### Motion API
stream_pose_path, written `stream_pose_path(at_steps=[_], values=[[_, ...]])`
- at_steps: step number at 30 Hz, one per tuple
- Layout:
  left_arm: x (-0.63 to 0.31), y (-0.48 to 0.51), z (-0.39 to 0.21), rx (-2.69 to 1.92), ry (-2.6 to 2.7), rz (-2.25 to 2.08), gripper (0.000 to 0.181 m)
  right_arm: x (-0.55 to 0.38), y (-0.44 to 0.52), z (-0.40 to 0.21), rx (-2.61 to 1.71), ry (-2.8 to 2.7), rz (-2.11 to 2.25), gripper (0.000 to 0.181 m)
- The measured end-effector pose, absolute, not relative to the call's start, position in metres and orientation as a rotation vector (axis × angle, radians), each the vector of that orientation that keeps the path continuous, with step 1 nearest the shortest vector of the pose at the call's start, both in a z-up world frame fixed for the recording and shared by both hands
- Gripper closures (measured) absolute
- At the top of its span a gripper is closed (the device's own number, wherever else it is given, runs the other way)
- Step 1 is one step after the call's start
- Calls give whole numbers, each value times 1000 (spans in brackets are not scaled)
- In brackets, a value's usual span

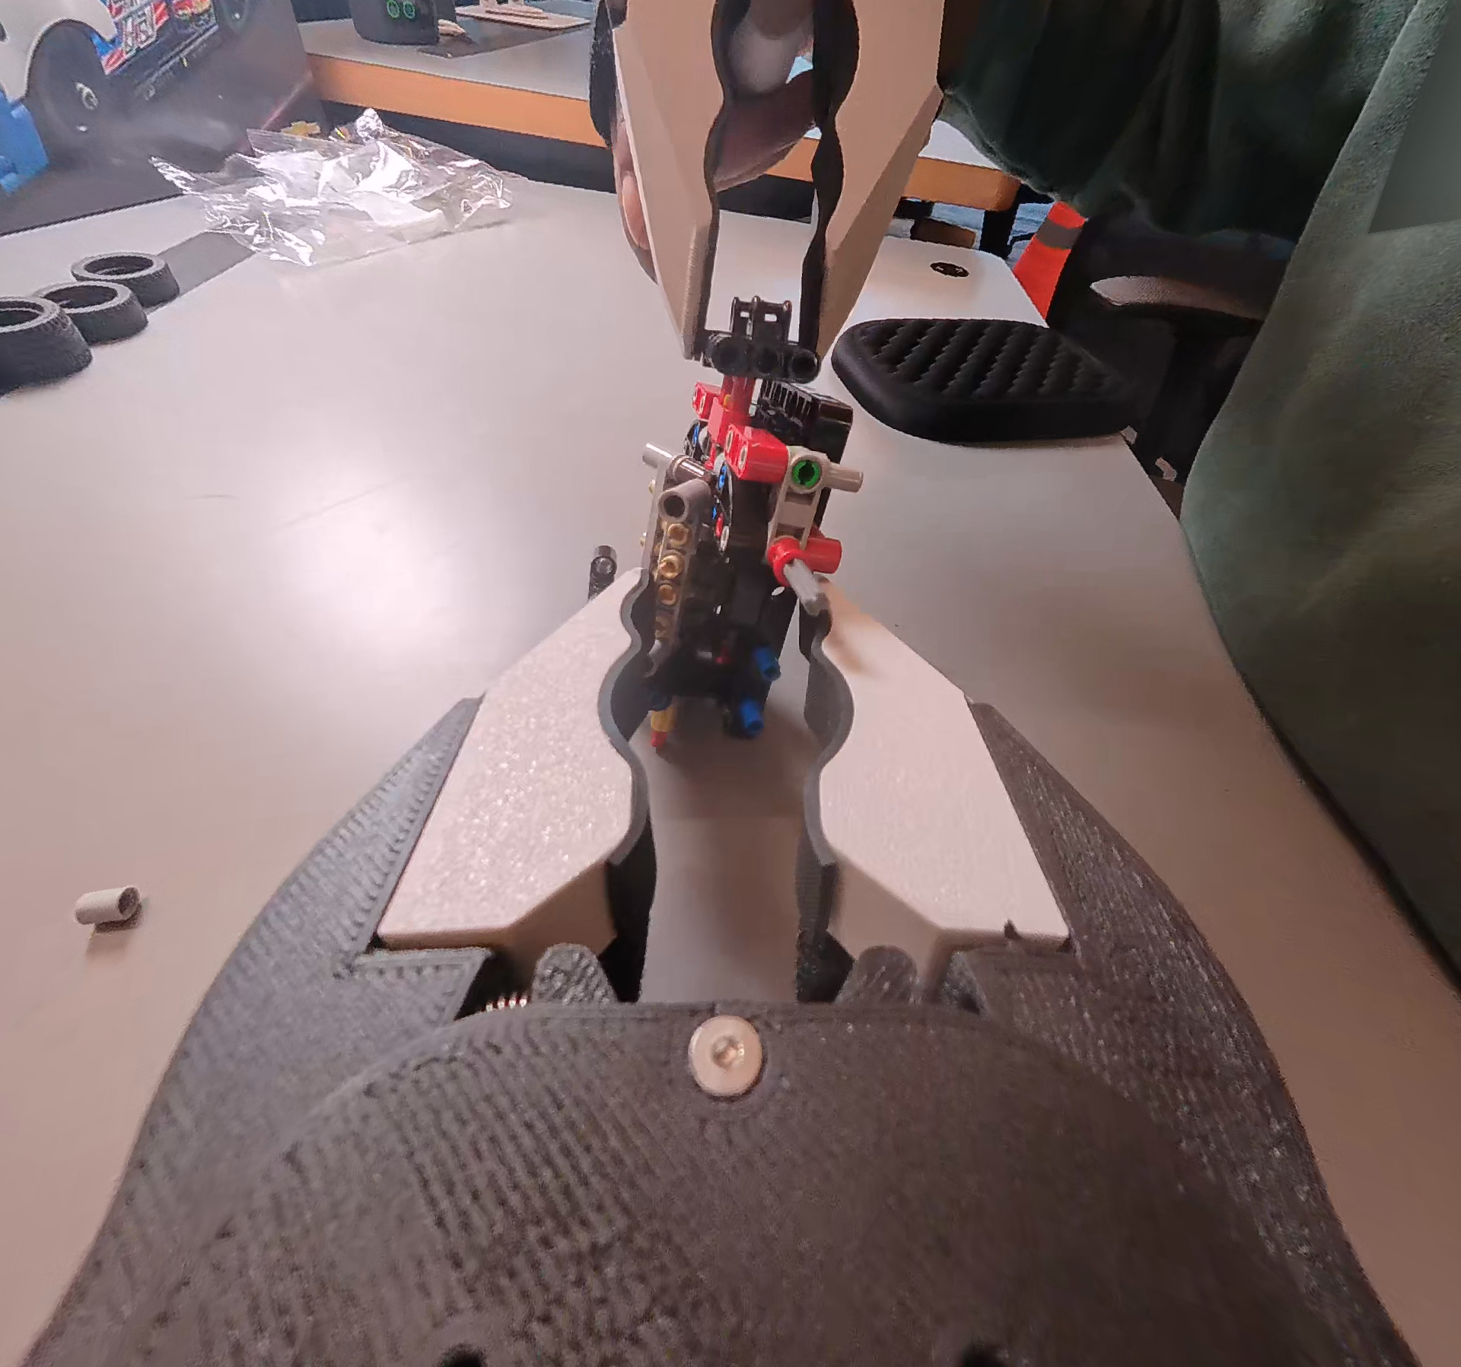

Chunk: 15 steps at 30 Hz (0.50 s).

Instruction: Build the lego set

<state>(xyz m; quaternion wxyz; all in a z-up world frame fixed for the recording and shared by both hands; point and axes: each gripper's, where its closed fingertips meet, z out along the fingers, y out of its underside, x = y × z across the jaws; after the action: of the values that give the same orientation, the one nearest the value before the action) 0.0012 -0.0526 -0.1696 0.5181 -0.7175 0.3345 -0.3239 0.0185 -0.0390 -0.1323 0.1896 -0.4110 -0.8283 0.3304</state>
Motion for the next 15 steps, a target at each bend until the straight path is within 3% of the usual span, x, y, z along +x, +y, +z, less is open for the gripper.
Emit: stream_pose_path(at_steps=[15], values=[[-5, -58, -170, -1705, 840, -811, 147, 12, -47, -133, -1107, -2371, 887, 159]])
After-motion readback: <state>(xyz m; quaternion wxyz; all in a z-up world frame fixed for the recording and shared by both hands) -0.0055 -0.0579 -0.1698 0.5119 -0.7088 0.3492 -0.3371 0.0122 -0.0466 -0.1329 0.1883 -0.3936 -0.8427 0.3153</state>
